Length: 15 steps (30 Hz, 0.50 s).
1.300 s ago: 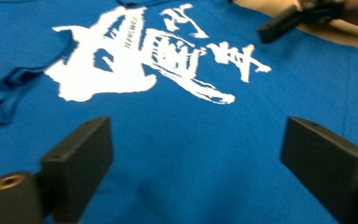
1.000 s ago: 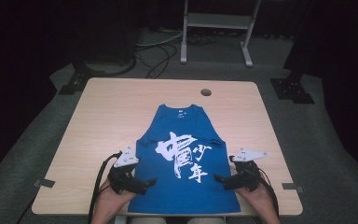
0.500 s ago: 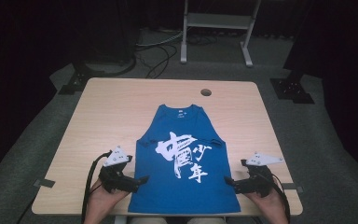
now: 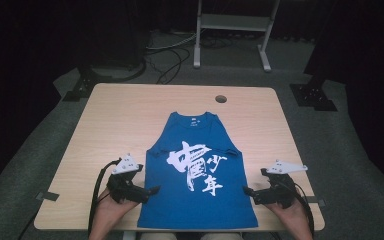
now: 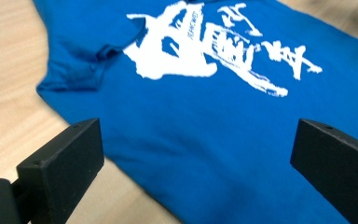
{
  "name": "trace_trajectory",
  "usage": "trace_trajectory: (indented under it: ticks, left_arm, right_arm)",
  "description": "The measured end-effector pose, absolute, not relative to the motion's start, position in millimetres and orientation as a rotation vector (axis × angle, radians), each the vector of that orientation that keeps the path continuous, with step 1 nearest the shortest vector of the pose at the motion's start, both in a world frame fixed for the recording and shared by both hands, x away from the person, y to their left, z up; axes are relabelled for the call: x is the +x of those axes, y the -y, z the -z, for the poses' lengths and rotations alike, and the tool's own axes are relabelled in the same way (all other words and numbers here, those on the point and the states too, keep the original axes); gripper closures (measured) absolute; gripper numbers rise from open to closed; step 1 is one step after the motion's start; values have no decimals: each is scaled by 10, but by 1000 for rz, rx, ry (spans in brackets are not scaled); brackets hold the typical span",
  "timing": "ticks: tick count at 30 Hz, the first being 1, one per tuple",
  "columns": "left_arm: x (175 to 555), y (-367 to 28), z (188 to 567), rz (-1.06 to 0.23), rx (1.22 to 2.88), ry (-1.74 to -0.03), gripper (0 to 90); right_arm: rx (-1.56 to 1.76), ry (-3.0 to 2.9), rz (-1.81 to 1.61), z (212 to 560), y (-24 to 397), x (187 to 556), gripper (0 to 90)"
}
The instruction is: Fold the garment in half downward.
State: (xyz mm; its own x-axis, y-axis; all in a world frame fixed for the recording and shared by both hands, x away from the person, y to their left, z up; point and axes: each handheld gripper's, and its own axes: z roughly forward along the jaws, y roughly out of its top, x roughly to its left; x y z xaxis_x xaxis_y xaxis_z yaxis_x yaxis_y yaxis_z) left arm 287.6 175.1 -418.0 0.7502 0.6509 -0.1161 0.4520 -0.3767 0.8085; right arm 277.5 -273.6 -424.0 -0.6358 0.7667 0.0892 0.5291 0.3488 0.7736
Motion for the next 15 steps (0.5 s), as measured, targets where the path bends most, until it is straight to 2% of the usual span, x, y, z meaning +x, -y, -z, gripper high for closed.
trace_trajectory:
  ticks: [15]
  left_arm:
    - [3151,-1840,4117,-243,2002,-854,22]
  right_arm:
    - [1199,-2360,-1234,4102,2667,3122,37]
